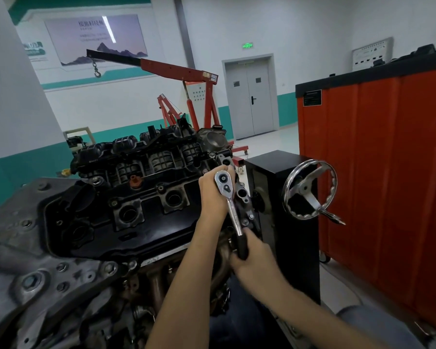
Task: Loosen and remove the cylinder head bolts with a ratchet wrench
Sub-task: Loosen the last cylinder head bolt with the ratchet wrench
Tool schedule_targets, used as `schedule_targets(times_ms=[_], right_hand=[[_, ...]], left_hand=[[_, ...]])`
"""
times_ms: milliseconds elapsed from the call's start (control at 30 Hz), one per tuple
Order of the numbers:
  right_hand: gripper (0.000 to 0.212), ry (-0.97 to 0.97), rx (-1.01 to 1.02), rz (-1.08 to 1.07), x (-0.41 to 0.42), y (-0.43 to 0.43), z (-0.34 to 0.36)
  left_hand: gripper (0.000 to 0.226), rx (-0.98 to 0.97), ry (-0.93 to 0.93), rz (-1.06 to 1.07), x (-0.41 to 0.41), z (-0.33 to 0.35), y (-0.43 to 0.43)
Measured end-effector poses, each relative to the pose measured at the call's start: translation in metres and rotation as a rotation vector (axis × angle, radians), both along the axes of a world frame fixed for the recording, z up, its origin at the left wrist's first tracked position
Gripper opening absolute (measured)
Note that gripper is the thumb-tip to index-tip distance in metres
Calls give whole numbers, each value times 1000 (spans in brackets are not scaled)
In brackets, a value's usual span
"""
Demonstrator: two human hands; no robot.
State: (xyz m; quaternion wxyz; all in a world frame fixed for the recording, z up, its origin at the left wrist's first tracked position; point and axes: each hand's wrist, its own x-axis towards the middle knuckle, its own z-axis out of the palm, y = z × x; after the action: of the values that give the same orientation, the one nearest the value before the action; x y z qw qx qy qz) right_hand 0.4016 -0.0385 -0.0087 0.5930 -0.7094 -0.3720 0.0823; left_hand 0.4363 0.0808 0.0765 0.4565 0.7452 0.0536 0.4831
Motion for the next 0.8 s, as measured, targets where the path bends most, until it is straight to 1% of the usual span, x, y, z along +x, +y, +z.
schedule_targets(times_ms=[67, 133, 200, 267, 333, 400, 433, 467, 500, 533, 600, 700, 767, 800], right_hand=[[15, 21, 44, 15, -7, 11, -1], [15, -74, -26, 19, 7, 2, 5], [19, -225, -144, 78, 33, -19, 18], [23, -402, -338, 123, 67, -42, 40], [19, -670, -549, 58, 103, -56, 71], [15, -928, -673, -41, 126, -59, 101], [13, -1001, -692, -70, 130, -58, 109], [12, -1019, -691, -88, 129, -56, 112], [13, -993, -676, -97, 124, -54, 108], [16, -927, -635, -98, 114, -52, 97], [19, -663, -472, -65, 85, -46, 62], [18, -202, -147, 1, 30, -26, 16], [18, -8, 19, -5, 1, -4, 1], [18, 47, 71, 2, -9, 5, -1]], left_hand=[[54, 46, 30, 9, -2, 2, 5], [54, 125, 93, -10, -7, 3, 14], [54, 185, 146, -48, -11, 4, 20], [56, 231, 176, -79, -11, 6, 24], [55, 302, 200, -79, -10, 8, 23], [53, 361, 208, -66, -9, 8, 20], [53, 353, 190, -57, -8, 8, 19], [55, 313, 163, -43, -8, 7, 17], [57, 247, 133, -22, -7, 6, 17], [57, 175, 108, 0, -7, 5, 17], [57, 83, 78, 34, -4, 5, 15], [57, 103, 49, 92, -1, 4, 5], [55, 111, 30, 112, 1, 3, 0], [54, 123, 33, 123, 1, 3, 0]])
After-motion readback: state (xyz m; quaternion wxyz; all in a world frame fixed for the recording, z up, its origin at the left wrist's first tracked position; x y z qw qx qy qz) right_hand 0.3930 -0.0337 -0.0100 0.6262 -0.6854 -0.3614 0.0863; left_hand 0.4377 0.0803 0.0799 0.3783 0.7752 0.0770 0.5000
